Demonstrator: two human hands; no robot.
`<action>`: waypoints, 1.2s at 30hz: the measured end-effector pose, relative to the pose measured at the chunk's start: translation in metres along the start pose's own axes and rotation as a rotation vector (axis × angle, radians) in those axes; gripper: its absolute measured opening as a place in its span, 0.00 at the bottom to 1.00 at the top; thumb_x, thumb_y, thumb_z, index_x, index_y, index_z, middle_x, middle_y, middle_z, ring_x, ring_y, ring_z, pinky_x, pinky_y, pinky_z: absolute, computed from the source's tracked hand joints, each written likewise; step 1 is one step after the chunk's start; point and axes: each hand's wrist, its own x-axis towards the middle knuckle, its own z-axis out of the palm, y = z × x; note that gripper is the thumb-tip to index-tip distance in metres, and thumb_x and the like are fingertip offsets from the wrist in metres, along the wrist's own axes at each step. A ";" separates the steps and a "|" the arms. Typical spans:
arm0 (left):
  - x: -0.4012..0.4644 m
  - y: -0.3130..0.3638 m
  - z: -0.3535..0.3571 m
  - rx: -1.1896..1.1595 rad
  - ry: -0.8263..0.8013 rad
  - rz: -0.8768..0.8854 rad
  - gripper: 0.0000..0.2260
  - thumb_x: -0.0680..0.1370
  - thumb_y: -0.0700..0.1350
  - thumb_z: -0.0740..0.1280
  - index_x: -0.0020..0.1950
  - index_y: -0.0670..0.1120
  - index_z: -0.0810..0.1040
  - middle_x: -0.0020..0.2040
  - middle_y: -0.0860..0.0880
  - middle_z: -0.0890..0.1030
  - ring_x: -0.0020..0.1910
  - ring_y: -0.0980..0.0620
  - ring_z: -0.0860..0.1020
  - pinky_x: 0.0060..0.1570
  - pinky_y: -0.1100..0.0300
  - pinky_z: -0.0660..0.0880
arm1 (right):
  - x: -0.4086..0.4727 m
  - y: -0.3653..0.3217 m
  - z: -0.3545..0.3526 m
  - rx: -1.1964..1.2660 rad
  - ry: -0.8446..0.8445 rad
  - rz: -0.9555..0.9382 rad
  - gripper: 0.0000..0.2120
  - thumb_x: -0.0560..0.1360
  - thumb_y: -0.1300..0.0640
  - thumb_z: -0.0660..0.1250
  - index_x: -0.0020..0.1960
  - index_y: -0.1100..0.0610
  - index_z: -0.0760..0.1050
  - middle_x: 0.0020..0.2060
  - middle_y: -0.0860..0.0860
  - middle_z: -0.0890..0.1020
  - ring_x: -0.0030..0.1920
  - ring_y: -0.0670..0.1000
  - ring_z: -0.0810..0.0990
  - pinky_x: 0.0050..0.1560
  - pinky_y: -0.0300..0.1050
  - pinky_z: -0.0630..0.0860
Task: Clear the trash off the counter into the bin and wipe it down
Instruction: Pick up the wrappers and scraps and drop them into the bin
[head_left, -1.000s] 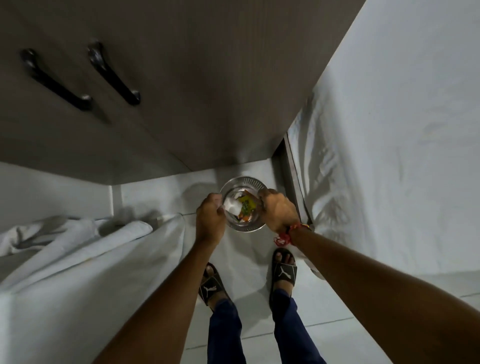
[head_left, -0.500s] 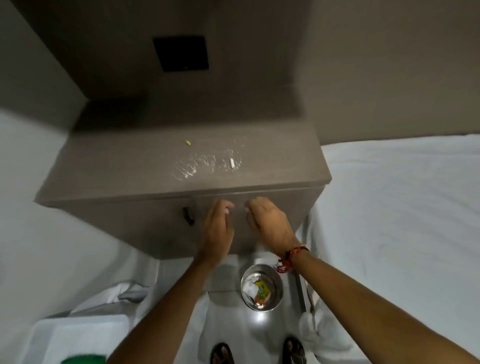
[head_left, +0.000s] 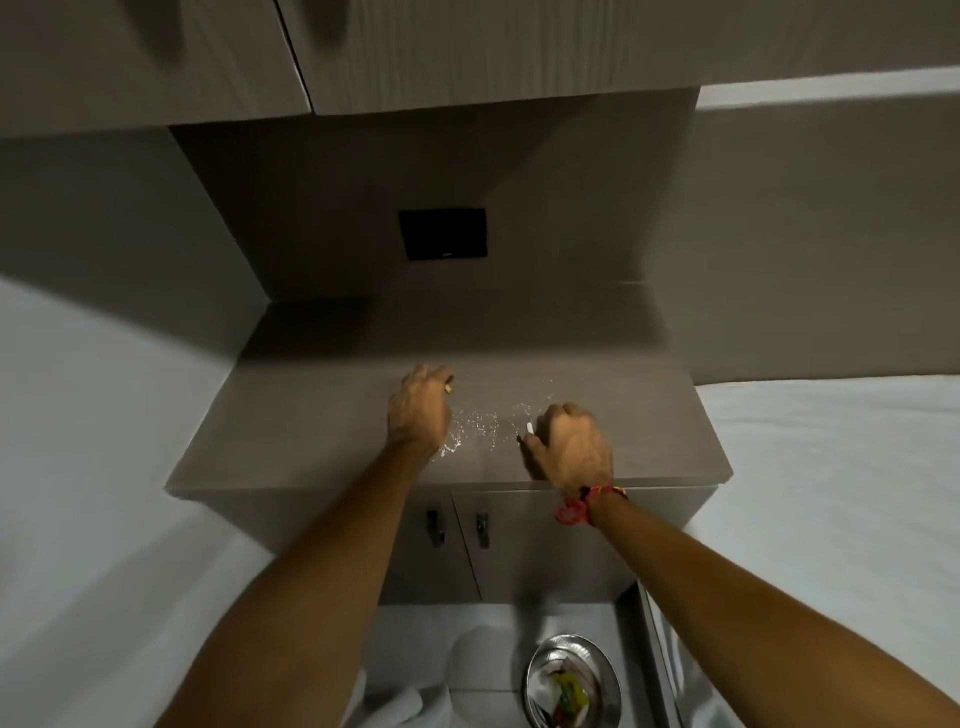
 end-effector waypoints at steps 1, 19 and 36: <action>0.005 -0.001 0.003 0.013 -0.021 0.013 0.21 0.77 0.34 0.66 0.68 0.50 0.75 0.61 0.45 0.78 0.59 0.45 0.78 0.56 0.48 0.80 | 0.001 -0.001 0.005 -0.010 -0.002 -0.001 0.18 0.77 0.44 0.69 0.55 0.59 0.78 0.53 0.54 0.78 0.53 0.55 0.78 0.48 0.53 0.83; -0.010 0.013 0.006 -0.119 0.107 -0.031 0.05 0.81 0.43 0.64 0.50 0.45 0.79 0.53 0.46 0.78 0.48 0.49 0.78 0.46 0.54 0.79 | -0.002 -0.010 -0.009 0.049 0.075 0.015 0.12 0.79 0.52 0.67 0.52 0.61 0.79 0.52 0.55 0.80 0.52 0.57 0.80 0.46 0.55 0.83; -0.229 0.098 0.116 -0.661 -0.284 -0.099 0.03 0.77 0.43 0.70 0.45 0.44 0.80 0.39 0.49 0.82 0.38 0.52 0.80 0.40 0.60 0.76 | -0.174 0.101 0.007 0.135 -0.230 0.328 0.11 0.77 0.50 0.67 0.39 0.54 0.79 0.33 0.50 0.82 0.35 0.51 0.82 0.34 0.38 0.70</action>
